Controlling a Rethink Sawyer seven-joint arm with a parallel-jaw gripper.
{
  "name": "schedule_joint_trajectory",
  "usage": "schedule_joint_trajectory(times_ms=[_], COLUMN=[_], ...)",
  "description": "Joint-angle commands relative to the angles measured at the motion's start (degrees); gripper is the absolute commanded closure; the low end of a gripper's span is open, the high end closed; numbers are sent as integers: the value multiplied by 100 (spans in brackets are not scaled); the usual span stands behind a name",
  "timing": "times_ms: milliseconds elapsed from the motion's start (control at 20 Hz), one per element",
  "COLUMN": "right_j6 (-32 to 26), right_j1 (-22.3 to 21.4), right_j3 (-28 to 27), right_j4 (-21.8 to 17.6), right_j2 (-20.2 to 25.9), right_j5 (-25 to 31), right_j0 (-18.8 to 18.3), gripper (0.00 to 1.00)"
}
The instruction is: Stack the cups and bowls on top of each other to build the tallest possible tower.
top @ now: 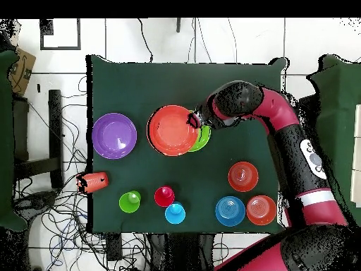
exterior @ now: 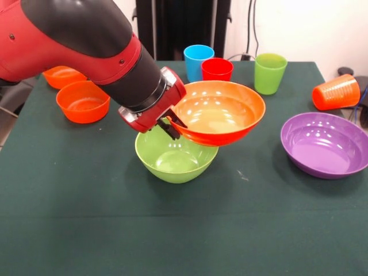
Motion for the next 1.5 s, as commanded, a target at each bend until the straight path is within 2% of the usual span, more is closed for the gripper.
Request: schedule_joint_trajectory(times_ms=[50,450,1500], right_j6=[-2179,-2271,-2990], right_j1=[90,88,182], right_j3=[-27,-96,-481], right_j4=[-272,-328,-454], right_j2=[84,84,78], right_j5=[530,637,972], right_j0=[9,14,-131], gripper=[100,100,100])
